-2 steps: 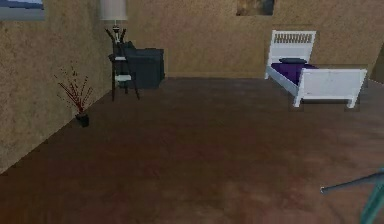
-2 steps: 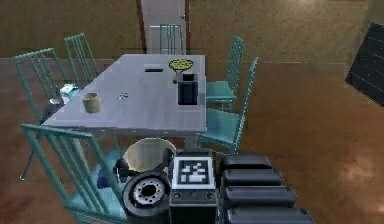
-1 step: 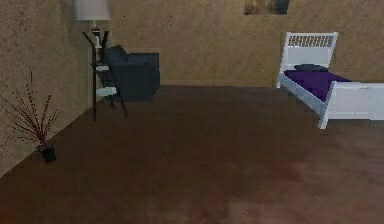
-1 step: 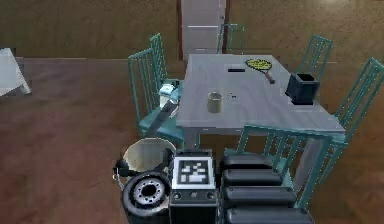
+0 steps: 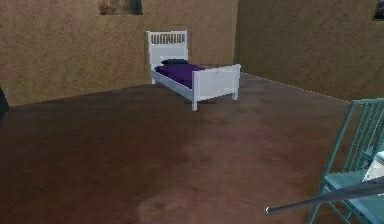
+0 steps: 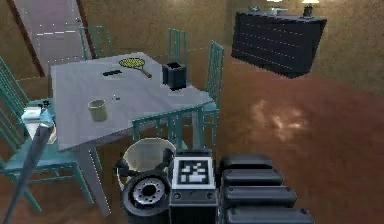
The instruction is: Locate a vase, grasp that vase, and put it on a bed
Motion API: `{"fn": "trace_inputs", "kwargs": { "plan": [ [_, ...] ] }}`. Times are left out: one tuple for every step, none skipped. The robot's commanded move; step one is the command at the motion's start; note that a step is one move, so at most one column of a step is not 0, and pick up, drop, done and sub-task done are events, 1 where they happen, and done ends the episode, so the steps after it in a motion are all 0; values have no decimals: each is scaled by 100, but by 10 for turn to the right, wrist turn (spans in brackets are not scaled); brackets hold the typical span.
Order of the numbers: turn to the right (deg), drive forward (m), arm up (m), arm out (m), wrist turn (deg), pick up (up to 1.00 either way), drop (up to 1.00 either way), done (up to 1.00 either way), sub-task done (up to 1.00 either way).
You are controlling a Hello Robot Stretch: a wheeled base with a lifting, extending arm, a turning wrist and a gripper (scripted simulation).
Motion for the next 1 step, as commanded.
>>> {"fn": "trace_inputs", "kwargs": {
  "plan": [
    [30,0,0,0,0,0,0,0,0]
  ]
}}
